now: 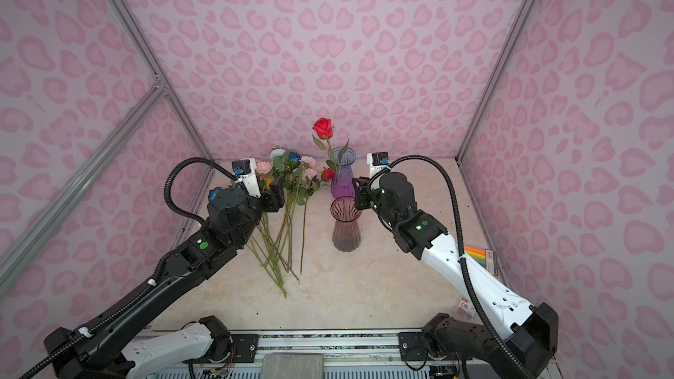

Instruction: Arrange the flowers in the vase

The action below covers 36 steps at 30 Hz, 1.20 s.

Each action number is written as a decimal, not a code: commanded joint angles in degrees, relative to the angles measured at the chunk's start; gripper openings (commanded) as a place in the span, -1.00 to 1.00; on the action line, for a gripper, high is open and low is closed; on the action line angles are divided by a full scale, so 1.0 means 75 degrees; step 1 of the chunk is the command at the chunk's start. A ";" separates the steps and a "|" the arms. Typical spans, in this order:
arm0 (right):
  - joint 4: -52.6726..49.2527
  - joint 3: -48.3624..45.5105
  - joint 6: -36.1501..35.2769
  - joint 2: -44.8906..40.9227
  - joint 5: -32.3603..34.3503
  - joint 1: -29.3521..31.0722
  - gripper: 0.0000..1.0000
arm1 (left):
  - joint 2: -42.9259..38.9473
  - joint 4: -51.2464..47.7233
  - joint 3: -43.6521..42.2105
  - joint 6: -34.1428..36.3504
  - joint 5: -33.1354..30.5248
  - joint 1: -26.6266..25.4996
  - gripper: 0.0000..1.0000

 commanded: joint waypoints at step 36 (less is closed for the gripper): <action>-0.0065 -0.2801 0.0387 -0.2397 0.0444 -0.0316 -0.62 | 0.7978 -0.3452 0.4390 -0.1705 0.2626 0.2884 -0.43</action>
